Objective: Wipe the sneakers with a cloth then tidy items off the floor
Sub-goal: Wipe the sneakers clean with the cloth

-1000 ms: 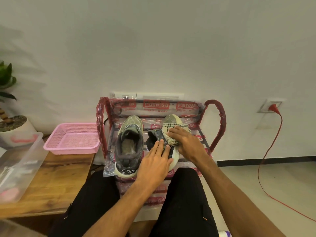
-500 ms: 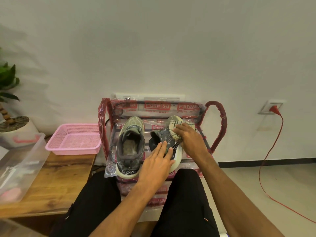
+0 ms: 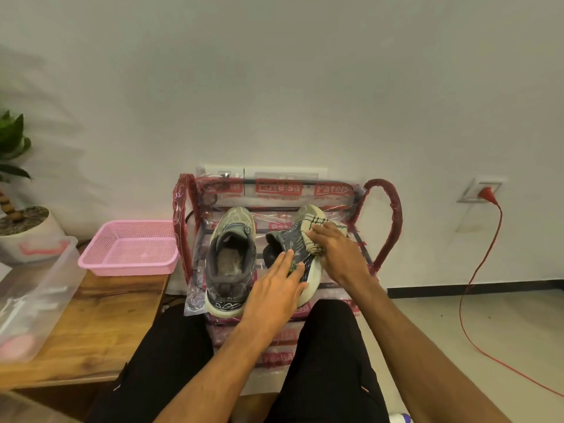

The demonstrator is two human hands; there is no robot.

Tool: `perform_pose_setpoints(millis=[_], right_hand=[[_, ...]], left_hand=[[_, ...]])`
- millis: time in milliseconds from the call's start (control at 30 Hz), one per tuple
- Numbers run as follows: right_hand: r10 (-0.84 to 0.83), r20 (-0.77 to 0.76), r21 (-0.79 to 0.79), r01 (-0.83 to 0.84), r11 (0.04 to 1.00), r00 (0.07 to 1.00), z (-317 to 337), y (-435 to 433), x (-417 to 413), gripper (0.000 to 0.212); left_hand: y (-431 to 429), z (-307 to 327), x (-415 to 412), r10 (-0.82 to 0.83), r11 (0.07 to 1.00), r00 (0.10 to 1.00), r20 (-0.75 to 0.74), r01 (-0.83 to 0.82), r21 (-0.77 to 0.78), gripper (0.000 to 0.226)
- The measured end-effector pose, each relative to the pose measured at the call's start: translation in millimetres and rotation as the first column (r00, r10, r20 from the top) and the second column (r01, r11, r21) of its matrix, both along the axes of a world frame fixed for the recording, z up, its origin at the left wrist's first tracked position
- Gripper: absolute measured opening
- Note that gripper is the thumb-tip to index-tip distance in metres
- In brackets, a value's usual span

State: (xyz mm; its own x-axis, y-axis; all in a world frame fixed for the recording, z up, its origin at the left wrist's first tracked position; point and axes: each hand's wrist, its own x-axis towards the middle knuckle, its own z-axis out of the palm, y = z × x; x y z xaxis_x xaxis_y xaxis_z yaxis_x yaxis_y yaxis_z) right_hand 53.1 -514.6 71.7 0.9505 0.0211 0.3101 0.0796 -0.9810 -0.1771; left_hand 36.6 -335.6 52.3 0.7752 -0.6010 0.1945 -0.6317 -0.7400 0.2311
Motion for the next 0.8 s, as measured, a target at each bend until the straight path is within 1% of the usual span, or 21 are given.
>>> perform_pose_setpoints(millis=[100, 167, 200, 267, 333, 367, 433, 500, 567, 600, 667, 733, 800], right_hand=[[0.131, -0.027, 0.047, -0.129, 0.99, 0.991, -9.5, 8.7, -15.0, 0.052], [0.189, -0.034, 0.027, -0.188, 0.982, 0.981, -9.6, 6.9, -17.9, 0.049], [0.189, -0.018, 0.007, -0.189, 0.982, 0.982, -7.4, 4.8, -13.5, 0.049], [0.117, 0.011, -0.038, -0.116, 0.992, 0.993, -2.3, 1.2, 0.1, 0.05], [0.03, 0.004, -0.059, -0.03, 0.998, 1.0, 4.4, 3.7, 8.7, 0.054], [0.021, -0.007, -0.055, -0.022, 0.998, 1.0, 4.7, 5.2, 9.5, 0.056], [0.073, -0.04, -0.033, -0.074, 0.997, 0.997, 2.1, 7.5, 4.5, 0.06], [0.17, -0.074, -0.037, -0.173, 0.984, 0.983, 1.4, 6.5, -3.9, 0.063], [0.226, -0.085, -0.082, -0.233, 0.969, 0.97, 4.3, 2.6, -3.0, 0.06], [0.222, -0.074, -0.11, -0.229, 0.967, 0.972, 6.7, 1.0, 0.8, 0.056], [0.154, -0.04, -0.135, -0.158, 0.978, 0.987, 12.2, -0.1, 9.2, 0.05], [0.113, -0.023, -0.112, -0.115, 0.987, 0.993, 16.1, 5.4, 11.8, 0.049], [0.161, -0.046, -0.059, -0.163, 0.985, 0.986, 13.5, 12.7, 7.6, 0.053]], left_hand=[[5.0, -5.6, 1.4, 0.028, 0.999, 0.999, -0.019, -0.028, -0.019, 0.052], [7.6, -7.3, 2.0, 0.04, 0.999, 0.999, -0.02, -0.041, -0.022, 0.052], [7.5, -6.2, 1.8, 0.036, 0.999, 0.999, -0.01, -0.036, -0.011, 0.052], [4.0, -2.3, 0.8, 0.01, 1.0, 1.0, 0.021, -0.01, 0.017, 0.051], [-0.3, 0.9, -1.3, -0.013, 0.999, 0.999, 0.047, 0.011, 0.044, 0.051], [-1.6, 1.0, -2.6, -0.018, 0.999, 0.999, 0.047, 0.016, 0.049, 0.051], [-1.3, -1.9, -3.4, -0.013, 0.999, 0.999, 0.041, 0.012, 0.034, 0.051], [1.3, -5.8, -2.5, 0.004, 1.0, 1.0, 0.027, -0.004, 0.0, 0.052], [2.7, -9.0, -0.7, 0.008, 1.0, 1.0, 0.016, -0.008, -0.029, 0.053], [2.5, -8.8, -0.9, 0.005, 0.999, 1.0, 0.015, -0.005, -0.034, 0.052], [-0.8, -6.7, -1.8, -0.011, 1.0, 0.999, 0.039, 0.012, -0.027, 0.051], [-4.4, -6.7, -2.9, -0.022, 0.999, 0.998, 0.065, 0.024, -0.04, 0.048], [-5.0, -10.5, -1.8, -0.013, 0.997, 0.997, 0.075, 0.018, -0.077, 0.046]])
